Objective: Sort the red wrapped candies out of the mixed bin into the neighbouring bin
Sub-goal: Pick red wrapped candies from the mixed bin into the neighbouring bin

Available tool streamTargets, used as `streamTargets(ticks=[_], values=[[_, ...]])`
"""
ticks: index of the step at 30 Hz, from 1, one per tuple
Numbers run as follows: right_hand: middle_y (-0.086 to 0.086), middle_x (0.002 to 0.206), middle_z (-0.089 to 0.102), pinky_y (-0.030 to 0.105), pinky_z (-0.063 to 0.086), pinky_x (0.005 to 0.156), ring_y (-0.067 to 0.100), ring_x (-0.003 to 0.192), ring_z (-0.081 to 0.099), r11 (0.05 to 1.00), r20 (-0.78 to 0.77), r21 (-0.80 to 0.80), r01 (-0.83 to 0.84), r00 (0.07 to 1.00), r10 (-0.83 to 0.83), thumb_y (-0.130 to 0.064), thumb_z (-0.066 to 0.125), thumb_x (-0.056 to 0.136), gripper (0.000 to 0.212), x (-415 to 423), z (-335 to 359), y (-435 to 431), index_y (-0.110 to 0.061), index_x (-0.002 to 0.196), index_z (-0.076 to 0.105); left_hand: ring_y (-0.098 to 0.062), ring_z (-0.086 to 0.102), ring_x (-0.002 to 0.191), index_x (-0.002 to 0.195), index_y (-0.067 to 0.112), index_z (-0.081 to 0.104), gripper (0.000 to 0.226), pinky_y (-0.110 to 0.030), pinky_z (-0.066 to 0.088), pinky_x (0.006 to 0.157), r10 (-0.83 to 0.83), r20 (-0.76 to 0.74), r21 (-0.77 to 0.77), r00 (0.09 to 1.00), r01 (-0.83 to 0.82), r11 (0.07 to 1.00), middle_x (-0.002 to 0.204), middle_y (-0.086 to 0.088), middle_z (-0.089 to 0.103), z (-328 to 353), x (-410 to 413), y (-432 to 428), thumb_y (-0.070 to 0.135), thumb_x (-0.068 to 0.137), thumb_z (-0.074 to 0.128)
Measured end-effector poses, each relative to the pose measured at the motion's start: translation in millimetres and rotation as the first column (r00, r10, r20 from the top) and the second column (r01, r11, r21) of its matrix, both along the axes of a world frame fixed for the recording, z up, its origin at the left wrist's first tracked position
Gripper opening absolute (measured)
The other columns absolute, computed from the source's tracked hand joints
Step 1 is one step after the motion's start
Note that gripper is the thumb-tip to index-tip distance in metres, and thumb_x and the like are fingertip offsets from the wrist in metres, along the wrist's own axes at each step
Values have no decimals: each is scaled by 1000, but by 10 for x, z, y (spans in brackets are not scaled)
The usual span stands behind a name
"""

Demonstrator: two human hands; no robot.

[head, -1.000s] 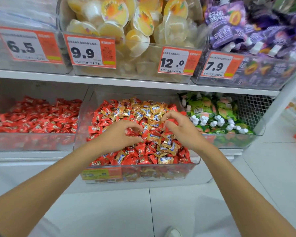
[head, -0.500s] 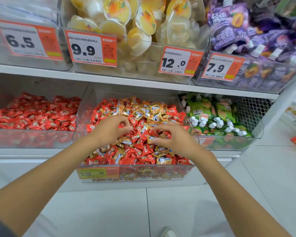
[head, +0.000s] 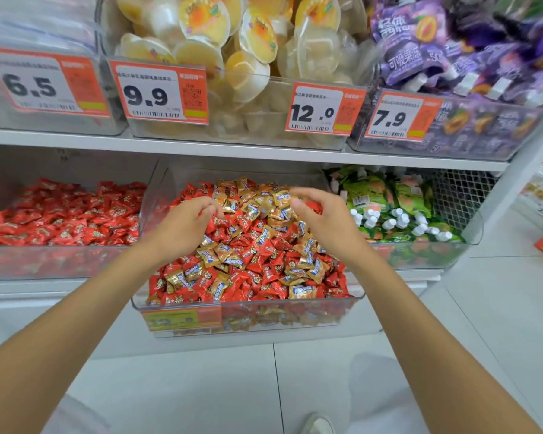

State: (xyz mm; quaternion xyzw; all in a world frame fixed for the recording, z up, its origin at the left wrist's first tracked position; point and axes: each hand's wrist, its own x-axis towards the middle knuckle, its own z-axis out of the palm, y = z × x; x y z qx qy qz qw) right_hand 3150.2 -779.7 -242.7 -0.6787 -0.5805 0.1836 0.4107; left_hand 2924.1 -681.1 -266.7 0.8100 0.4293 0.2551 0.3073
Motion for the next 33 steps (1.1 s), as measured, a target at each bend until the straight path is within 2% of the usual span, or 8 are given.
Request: streamTargets(ticks=[5, 8, 12, 16, 20, 22, 27, 33], values=[[-17, 109, 62, 20, 45, 84, -1, 96, 58, 975, 210, -210, -73, 971, 118, -32, 58, 96, 22, 171, -84, -183, -21, 109, 72, -7, 53, 79, 85, 20, 61, 31, -22, 39, 70, -169, -33, -53, 985, 167, 984, 88, 5, 58, -174, 191, -169, 51, 82, 65], [-17, 99, 67, 17, 45, 80, -8, 87, 58, 986, 220, -154, -64, 971, 97, -29, 60, 95, 18, 215, -93, -228, -21, 104, 73, -8, 49, 94, 115, 33, 59, 46, -23, 41, 78, -253, -151, -51, 956, 248, 967, 103, 10, 46, -296, 438, -241, 56, 77, 69], [-20, 84, 66, 9, 40, 64, -8, 72, 58, 994, 133, -106, 3, 991, 11, -28, 62, 94, 11, 293, -103, -261, -24, 96, 73, -14, 40, 119, 148, 47, 19, 91, -35, 46, 92, -298, -376, 30, 878, 332, 943, 139, 7, 32, -388, 631, -256, 76, 71, 59], [-13, 89, 70, 23, 50, 70, 3, 77, 62, 993, 152, -120, 9, 988, 9, -28, 63, 93, 11, 348, -135, -266, -26, 92, 73, -21, 29, 138, 151, 45, 0, 98, -40, 43, 98, -270, -536, 123, 800, 391, 912, 155, 3, 22, -421, 687, -260, 82, 73, 47], [-17, 93, 70, 25, 52, 74, 6, 82, 64, 990, 176, -142, 7, 984, 18, -29, 63, 93, 13, 363, -146, -262, -24, 96, 74, -19, 40, 127, 151, 30, 18, 90, -31, 39, 83, -235, -557, 215, 797, 411, 886, 145, 1, 39, -450, 723, -310, 76, 79, 46], [-18, 93, 69, 22, 50, 71, 3, 80, 63, 990, 191, -144, 5, 981, 22, -28, 62, 93, 14, 356, -143, -243, -22, 98, 75, -18, 45, 105, 142, 21, 32, 80, -28, 38, 74, -226, -565, 260, 794, 431, 864, 126, -2, 48, -458, 727, -315, 72, 81, 46], [-21, 88, 66, 5, 40, 63, -11, 74, 58, 991, 176, -136, -9, 984, 34, -24, 63, 93, 9, 283, -154, -197, -24, 90, 72, -17, 44, 79, 134, 23, 39, 58, -30, 33, 61, -272, -537, 280, 799, 473, 835, 98, 1, 44, -489, 725, -310, 59, 89, 50], [-18, 93, 66, 1, 40, 66, -13, 80, 58, 987, 184, -156, -34, 981, 63, -26, 62, 94, 13, 227, -117, -201, -20, 95, 73, -17, 55, 78, 93, 30, 52, 15, -33, 46, 68, -339, -161, 108, 927, 358, 927, 90, 3, 57, -333, 584, -126, 39, 89, 64]])
